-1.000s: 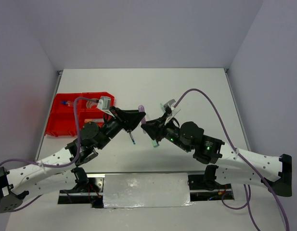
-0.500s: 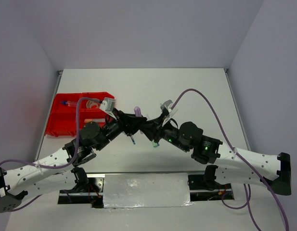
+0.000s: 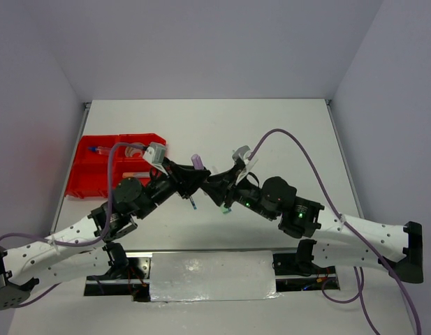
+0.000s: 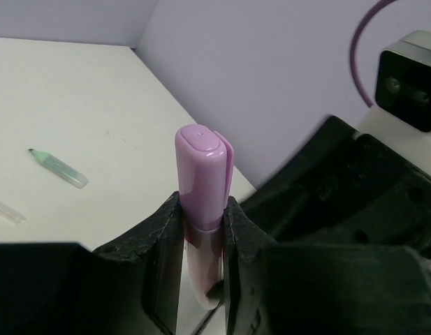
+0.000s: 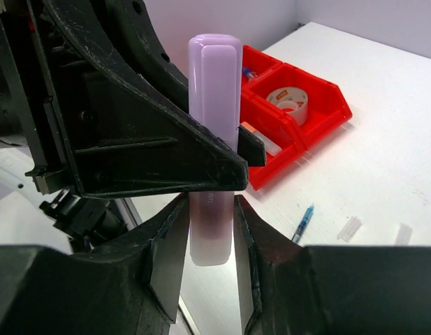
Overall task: Sort the stationery into containers
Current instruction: Close the pen cap on the pen.
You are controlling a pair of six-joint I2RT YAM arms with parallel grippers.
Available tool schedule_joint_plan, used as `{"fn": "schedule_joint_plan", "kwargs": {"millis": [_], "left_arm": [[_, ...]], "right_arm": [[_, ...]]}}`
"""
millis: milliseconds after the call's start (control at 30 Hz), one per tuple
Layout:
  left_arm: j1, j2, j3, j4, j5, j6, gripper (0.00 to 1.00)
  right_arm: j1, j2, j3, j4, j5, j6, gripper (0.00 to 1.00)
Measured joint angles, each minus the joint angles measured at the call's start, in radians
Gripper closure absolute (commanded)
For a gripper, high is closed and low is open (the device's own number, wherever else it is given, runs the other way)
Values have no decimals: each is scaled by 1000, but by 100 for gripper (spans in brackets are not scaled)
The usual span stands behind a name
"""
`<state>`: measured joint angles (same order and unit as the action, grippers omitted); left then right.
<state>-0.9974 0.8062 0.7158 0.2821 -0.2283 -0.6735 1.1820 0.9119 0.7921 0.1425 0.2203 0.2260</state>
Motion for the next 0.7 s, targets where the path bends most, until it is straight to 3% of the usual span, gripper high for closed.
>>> {"fn": "schedule_joint_plan", "kwargs": {"millis": [33, 200, 300, 533, 700], "left_arm": [[0, -3, 0, 2, 11, 14, 100], [-3, -30, 5, 16, 113, 70, 100], [-3, -32, 34, 16, 192, 104, 100], [-3, -39, 83, 71, 465, 150, 100], [-3, -29, 83, 116, 610, 146, 100]], "right_arm": [[0, -3, -1, 1, -10, 0, 41], [4, -20, -1, -5, -77, 0, 36], [5, -43, -1, -26, -124, 13, 23], [5, -130, 1, -38, -367, 37, 29], [5, -136, 17, -31, -532, 64, 44]]}}
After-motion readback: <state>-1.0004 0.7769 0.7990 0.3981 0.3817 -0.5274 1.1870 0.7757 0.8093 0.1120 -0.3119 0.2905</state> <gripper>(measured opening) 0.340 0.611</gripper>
